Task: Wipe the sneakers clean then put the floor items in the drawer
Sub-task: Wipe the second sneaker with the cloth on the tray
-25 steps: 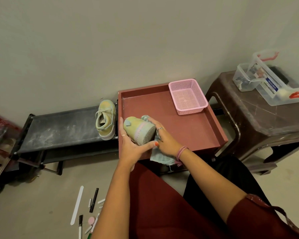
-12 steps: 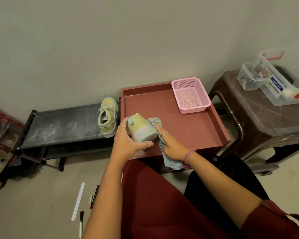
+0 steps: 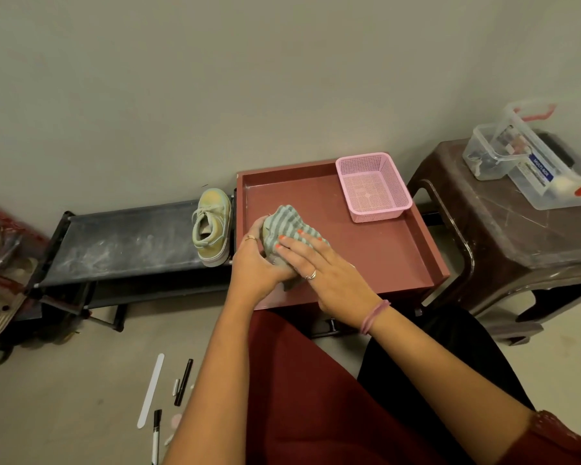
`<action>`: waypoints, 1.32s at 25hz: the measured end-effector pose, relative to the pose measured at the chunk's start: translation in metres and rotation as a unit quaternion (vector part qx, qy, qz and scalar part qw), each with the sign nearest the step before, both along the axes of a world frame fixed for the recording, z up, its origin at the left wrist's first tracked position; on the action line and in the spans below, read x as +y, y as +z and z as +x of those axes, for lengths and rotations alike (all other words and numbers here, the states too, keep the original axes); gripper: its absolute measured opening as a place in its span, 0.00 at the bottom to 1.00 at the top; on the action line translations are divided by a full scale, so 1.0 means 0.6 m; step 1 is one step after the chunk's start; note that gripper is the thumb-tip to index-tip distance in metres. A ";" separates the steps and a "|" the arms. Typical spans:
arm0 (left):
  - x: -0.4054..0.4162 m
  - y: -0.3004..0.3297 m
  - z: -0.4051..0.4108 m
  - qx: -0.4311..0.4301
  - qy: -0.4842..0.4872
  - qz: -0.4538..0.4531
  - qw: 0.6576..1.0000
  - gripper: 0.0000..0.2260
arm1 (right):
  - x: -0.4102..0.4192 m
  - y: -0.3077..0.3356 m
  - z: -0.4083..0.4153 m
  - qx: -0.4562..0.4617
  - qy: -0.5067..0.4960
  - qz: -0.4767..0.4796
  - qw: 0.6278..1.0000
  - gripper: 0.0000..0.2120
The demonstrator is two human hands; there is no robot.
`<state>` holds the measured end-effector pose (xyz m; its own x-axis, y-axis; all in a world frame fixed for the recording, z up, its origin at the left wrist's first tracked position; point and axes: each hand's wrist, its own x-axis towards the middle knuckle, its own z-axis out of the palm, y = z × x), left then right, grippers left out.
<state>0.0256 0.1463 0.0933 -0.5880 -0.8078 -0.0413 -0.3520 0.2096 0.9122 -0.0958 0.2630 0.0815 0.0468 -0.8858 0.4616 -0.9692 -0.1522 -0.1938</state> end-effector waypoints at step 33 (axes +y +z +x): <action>0.028 -0.098 0.055 0.113 0.027 0.154 0.981 0.44 | -0.034 -0.055 -0.168 -0.440 -0.343 0.175 0.811 0.20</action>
<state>0.0586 0.1632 0.0343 -0.5661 -0.8083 -0.1620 -0.1372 -0.1014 0.9853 -0.1967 0.2425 0.0482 -0.7237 -0.6486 -0.2355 -0.2659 0.5770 -0.7723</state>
